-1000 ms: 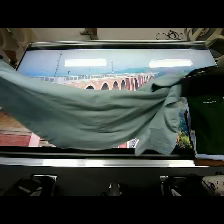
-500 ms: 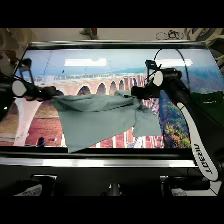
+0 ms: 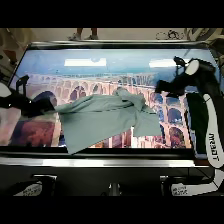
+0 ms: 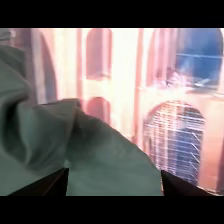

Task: Fold the shirts.

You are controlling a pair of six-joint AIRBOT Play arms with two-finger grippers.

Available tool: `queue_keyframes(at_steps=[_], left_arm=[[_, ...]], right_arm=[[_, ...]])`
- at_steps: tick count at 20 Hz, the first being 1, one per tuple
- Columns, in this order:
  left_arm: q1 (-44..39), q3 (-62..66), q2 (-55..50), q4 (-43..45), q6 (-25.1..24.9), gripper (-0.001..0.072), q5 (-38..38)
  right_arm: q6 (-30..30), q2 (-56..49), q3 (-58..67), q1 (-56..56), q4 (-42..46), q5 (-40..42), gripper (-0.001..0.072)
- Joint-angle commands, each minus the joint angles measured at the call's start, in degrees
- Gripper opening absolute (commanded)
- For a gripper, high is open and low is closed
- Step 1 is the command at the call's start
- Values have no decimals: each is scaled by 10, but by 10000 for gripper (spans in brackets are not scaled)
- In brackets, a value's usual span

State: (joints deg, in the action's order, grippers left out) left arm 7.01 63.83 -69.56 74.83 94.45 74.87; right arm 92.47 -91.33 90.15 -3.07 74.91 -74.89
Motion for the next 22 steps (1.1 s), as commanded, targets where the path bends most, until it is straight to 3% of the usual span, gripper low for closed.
queue_keyframes(at_steps=[1, 6, 10, 14, 15, 17, 18, 19, 22], left_arm=[[33, -160, 86, -23, -14, 685, 17], [-9, -375, 110, -167, -32, 683, -77], [-68, -406, 97, -186, -23, 675, -127], [-94, -406, 68, -233, -24, 646, -200], [-99, -406, 61, -249, -24, 554, -214], [-101, -402, 59, -256, -28, 156, -221], [-100, -398, 64, -256, -41, 62, -218], [-100, -391, 71, -256, -52, 26, -214], [-100, -373, 99, -256, -56, 26, -214]], right_arm=[[-69, -22, -26, -94, -48, -101, 610], [-83, -58, -39, -73, -61, -97, 609], [-86, -76, -39, -48, -58, -73, 611], [-120, -96, -42, -44, -59, -87, 669], [-132, -99, -49, -38, -64, -83, 680], [-162, -104, -61, -19, -66, -55, 682], [-172, -110, -61, -11, -66, -35, 682], [-177, -115, -61, -4, -65, -10, 682], [-206, -127, -61, 21, -65, 24, 682]])
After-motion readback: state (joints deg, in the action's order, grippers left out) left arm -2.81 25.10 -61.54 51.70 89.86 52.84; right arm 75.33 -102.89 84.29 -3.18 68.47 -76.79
